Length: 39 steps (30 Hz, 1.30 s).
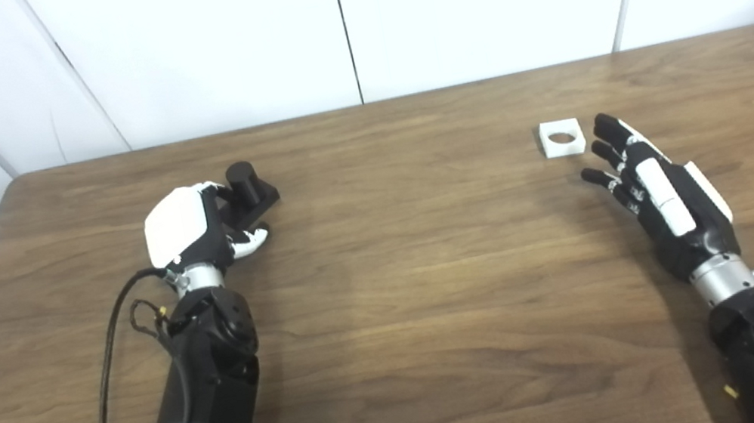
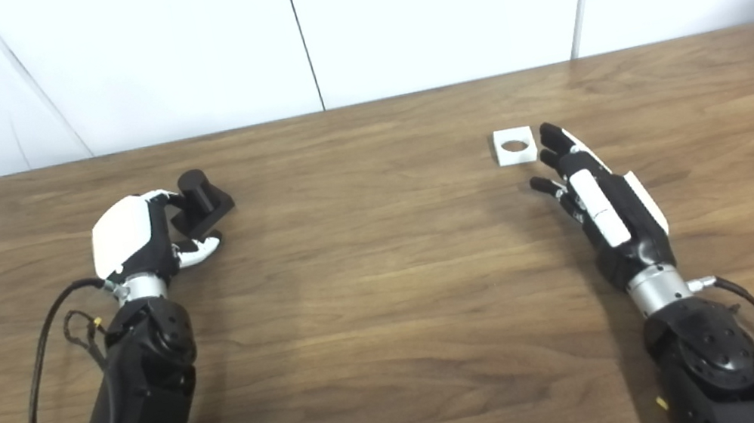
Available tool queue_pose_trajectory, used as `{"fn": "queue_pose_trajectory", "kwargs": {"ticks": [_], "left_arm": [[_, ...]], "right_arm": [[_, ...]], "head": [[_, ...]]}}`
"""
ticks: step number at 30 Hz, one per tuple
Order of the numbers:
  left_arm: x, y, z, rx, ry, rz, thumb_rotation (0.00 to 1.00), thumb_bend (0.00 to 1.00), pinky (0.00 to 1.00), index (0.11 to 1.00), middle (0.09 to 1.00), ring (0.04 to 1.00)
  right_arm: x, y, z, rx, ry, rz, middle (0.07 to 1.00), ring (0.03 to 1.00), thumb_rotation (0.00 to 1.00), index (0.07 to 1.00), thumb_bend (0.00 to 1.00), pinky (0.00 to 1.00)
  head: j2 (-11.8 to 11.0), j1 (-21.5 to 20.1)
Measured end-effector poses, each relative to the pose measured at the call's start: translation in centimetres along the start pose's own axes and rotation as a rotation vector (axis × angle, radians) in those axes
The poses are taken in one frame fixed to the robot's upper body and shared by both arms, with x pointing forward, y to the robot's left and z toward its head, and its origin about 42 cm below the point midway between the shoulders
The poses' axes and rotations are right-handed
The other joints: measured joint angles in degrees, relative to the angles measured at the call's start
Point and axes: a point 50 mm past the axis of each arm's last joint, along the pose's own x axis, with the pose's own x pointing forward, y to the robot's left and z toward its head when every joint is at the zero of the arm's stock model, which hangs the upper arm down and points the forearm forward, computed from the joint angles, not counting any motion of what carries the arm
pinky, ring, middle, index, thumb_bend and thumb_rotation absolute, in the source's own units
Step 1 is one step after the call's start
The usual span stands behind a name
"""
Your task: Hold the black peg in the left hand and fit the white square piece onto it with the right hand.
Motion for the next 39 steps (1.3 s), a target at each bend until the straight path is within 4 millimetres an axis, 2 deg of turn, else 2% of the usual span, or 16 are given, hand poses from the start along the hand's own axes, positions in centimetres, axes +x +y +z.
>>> {"fn": "queue_pose_trajectory", "kwargs": {"ticks": [10,24,33,39], "left_arm": [[-0.4,0.6,0.5,-0.014,-0.007,0.022,0.28,0.75,0.87,0.733,0.869,0.950],[-0.3,0.8,0.2,-0.021,0.017,0.013,0.32,0.79,0.88,0.821,0.899,0.949],[0.6,0.2,0.0,0.012,0.043,-0.027,0.33,0.80,0.87,0.806,0.887,0.935],[1.2,0.3,0.3,0.015,0.042,-0.029,0.30,0.80,0.84,0.769,0.878,0.922]], "right_arm": [[0.2,-0.1,-0.1,-0.014,0.006,0.004,0.963,0.960,0.80,0.928,0.60,0.84],[0.3,-0.3,-0.1,-0.011,0.007,0.011,0.961,0.960,0.80,0.923,0.61,0.86],[0.3,-0.3,-0.1,-0.017,0.008,0.011,0.960,0.957,0.82,0.920,0.66,0.85],[0.2,-0.4,-0.1,-0.012,0.009,0.009,0.963,0.965,0.79,0.924,0.64,0.86]], "head": [[-0.09,0.35],[-0.26,0.35],[-0.44,0.79],[-0.44,0.70]]}}
